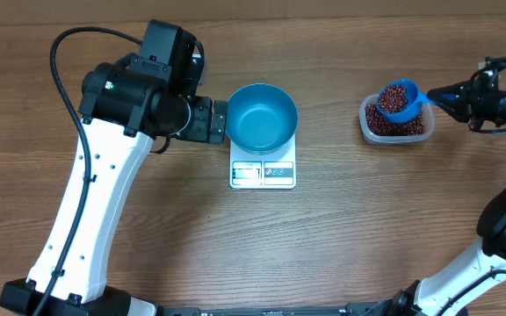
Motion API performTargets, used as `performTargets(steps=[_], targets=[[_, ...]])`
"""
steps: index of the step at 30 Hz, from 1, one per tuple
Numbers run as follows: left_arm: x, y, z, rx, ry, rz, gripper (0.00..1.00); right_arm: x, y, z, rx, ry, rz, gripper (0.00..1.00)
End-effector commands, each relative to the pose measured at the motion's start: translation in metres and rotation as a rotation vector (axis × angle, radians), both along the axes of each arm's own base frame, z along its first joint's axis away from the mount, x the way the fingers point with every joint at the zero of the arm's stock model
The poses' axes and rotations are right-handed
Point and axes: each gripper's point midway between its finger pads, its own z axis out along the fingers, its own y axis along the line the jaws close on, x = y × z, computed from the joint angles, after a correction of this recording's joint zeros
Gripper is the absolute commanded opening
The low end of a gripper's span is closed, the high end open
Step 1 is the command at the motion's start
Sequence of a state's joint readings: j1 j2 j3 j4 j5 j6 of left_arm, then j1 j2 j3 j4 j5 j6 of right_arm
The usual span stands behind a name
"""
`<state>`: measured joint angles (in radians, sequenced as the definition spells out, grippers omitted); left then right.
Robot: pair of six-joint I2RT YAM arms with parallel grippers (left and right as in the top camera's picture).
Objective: Scoop item into bowl and weigh 150g on scale
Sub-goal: 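Drag the scoop through the beans and tilt it upward, then lift the bean-filled scoop above the tub with the right gripper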
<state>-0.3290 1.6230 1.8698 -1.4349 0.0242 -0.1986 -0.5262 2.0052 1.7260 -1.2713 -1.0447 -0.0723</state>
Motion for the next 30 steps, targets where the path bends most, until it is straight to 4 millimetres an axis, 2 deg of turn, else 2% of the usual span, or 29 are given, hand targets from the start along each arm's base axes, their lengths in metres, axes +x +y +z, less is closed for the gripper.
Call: performTargets(steps=[1, 5, 10, 20, 26, 30], targets=[[0.000, 0.003, 0.009, 0.007, -0.033, -0.014, 1.00, 0.004, 0.010, 0.030, 0.154, -0.131, 0.023, 0.04], [0.000, 0.003, 0.009, 0.007, -0.033, -0.014, 1.00, 0.006, 0.013, 0.047, 0.231, -0.190, 0.030, 0.04], [0.000, 0.003, 0.009, 0.007, -0.033, -0.014, 0.99, 0.007, 0.015, 0.057, 0.284, -0.224, 0.034, 0.04], [0.000, 0.003, 0.009, 0.007, -0.033, -0.014, 1.00, 0.008, 0.015, 0.064, 0.304, -0.265, 0.041, 0.04], [0.000, 0.003, 0.009, 0.007, -0.033, -0.014, 1.00, 0.007, 0.004, 0.064, 0.303, -0.265, 0.015, 0.04], [0.000, 0.003, 0.009, 0.007, -0.033, -0.014, 1.00, 0.004, -0.010, 0.064, 0.301, -0.262, -0.020, 0.04]])
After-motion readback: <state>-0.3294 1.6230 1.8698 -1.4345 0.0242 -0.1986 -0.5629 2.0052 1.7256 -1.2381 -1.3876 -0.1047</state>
